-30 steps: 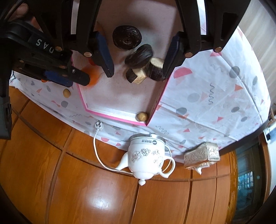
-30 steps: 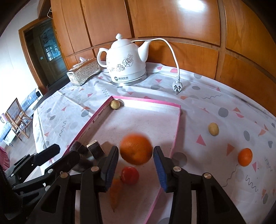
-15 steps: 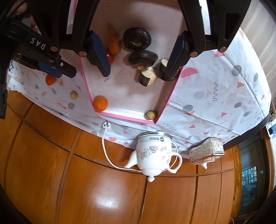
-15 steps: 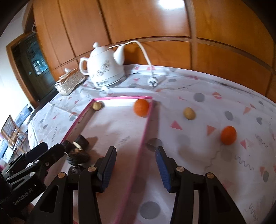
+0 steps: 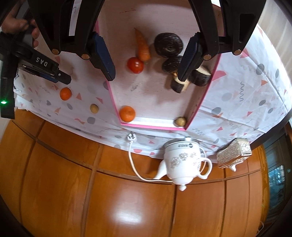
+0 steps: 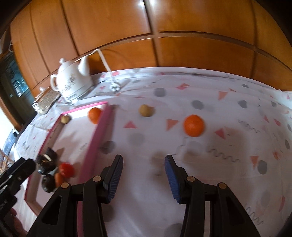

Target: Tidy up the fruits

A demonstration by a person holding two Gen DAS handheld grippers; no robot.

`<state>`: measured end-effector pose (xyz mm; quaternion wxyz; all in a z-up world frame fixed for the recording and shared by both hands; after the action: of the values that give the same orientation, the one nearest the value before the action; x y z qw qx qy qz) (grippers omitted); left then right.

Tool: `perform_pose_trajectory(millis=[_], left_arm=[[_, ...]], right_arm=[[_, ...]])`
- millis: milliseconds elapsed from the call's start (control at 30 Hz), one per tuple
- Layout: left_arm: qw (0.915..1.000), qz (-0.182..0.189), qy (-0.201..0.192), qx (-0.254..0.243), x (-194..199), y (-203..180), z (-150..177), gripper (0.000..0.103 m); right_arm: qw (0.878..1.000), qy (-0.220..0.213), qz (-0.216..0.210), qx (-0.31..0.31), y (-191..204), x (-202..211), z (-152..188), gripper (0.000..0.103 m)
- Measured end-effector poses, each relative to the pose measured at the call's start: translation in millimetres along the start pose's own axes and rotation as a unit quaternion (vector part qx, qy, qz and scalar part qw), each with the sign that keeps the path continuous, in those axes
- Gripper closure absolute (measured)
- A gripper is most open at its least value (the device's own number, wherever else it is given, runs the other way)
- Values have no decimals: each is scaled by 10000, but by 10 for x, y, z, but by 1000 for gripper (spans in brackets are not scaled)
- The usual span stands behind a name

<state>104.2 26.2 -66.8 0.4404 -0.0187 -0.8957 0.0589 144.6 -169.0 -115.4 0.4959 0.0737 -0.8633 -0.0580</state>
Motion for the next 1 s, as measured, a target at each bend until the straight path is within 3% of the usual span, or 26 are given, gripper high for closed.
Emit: perform_pose_trajectory(millis=[400,1000], left_arm=[[9988,290,123,-365,-113,-464,-20,32],[9967,289,291,-704,-490,-1038,-294,32]], right_arm=[[9976,20,399,-572,-695,-70,-27,55],[9973,-40,683,-274,-743,-158,-277,55]])
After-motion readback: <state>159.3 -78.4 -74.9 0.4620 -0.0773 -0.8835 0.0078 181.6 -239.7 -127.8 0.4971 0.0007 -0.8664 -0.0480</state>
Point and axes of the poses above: each gripper's, at about its wrist camera, not at the fingertips, and x roughly against the way its jaws point, y to its left, z to its underside, the point moved 10 cm from there along -x, roughly the way its jaws point, and after that the axes turned 12 degrees about y, right-handed, at the moved point
